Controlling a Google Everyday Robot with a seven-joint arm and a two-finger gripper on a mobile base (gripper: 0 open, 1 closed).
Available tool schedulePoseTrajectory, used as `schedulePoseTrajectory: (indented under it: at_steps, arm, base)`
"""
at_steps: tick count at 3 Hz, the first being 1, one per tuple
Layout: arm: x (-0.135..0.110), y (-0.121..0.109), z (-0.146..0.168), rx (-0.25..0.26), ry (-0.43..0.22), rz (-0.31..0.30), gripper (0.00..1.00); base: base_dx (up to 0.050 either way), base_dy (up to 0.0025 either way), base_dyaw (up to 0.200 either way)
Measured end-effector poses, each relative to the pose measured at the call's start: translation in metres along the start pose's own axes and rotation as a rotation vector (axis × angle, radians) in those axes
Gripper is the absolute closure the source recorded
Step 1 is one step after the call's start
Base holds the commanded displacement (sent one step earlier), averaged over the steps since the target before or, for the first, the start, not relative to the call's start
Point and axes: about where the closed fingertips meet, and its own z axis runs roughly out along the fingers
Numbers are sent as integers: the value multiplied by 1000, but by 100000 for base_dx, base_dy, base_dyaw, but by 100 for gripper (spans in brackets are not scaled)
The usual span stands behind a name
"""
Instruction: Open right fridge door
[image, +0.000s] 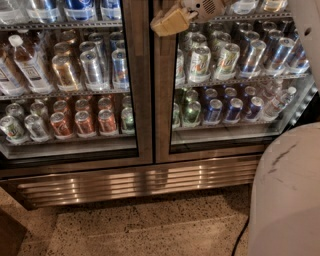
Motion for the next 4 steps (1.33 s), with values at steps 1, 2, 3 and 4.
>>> schedulePoseTrajectory:
  at_steps: [1, 2, 3, 4]
  arm:
    - [-3, 0, 1, 22, -4, -14, 100]
    - [-2, -1, -1, 22, -4, -14, 100]
    - [1, 4, -7, 24, -2, -10, 100]
    - [0, 5, -13, 28, -3, -28, 100]
  base:
    - [0, 0, 0]
    - [0, 0, 0]
    - [0, 0, 0]
    - [0, 0, 0]
